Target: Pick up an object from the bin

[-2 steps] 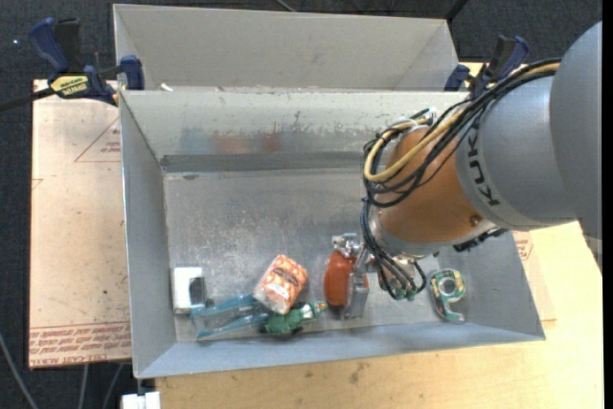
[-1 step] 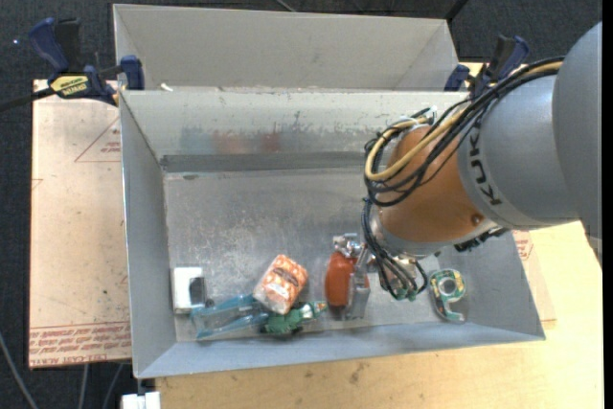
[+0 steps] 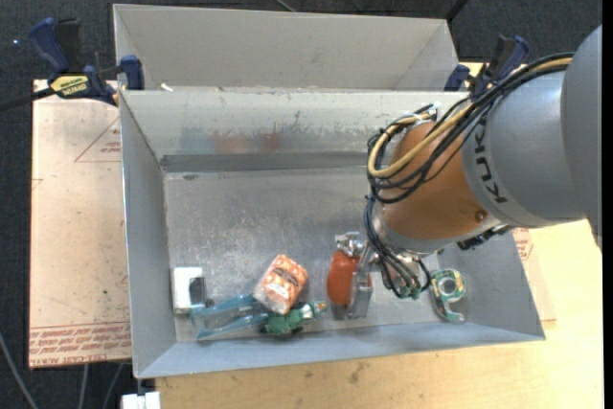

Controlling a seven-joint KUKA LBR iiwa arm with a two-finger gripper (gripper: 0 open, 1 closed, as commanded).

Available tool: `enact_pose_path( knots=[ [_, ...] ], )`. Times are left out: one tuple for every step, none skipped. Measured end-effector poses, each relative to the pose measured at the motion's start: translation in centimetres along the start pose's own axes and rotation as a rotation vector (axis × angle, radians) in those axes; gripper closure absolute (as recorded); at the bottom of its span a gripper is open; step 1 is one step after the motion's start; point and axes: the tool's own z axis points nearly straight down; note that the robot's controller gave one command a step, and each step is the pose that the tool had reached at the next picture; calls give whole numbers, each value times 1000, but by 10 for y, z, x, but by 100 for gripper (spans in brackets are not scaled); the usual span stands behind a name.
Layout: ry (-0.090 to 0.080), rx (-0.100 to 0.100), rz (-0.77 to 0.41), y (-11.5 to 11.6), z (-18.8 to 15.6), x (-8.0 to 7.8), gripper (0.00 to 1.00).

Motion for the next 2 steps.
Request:
enact_pose_path(
  knots=[
    [3, 0, 0, 0, -23, 1, 100],
    [-7, 0, 0, 0, -42, -1, 100]
  ],
)
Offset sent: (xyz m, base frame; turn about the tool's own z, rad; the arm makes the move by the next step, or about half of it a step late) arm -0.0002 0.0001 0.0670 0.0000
